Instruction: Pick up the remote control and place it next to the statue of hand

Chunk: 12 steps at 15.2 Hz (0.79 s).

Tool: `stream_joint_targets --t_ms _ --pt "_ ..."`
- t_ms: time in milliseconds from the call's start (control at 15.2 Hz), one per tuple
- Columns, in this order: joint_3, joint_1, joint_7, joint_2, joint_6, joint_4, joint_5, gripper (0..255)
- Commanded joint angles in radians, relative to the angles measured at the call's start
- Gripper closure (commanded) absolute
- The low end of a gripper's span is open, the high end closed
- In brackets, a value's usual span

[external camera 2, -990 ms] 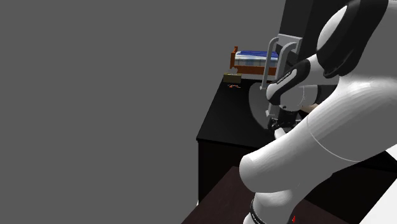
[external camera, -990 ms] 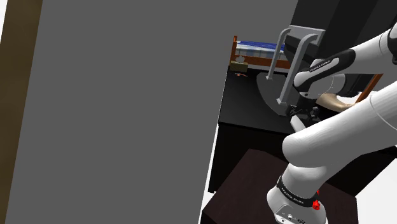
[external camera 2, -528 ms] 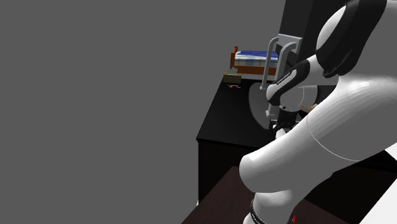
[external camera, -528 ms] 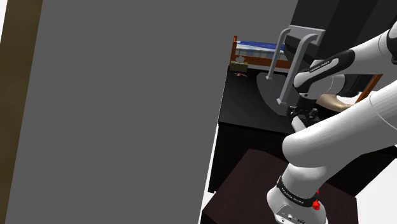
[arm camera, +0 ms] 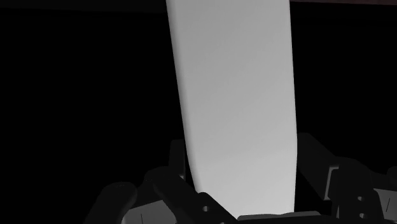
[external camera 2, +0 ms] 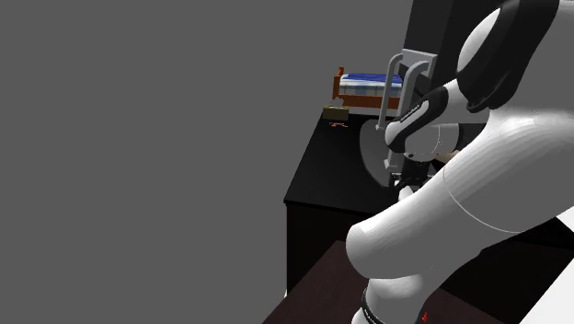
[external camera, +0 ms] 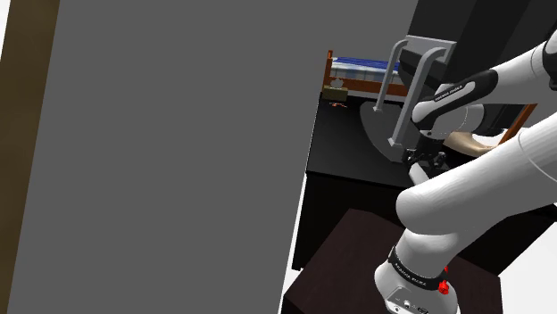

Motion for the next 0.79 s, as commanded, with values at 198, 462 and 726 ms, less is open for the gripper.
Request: stream_joint_targets --t_ms 198,462,726 --pt "0.019 -0.006 0.003 -0.035 -0.053 0.019 0.001 255" --pt "0.043 -0.012 0.006 -0.075 -0.122 0.048 0.005 255" --pt "0.065 -0.016 0.006 -0.109 -0.187 0.08 0.012 255"
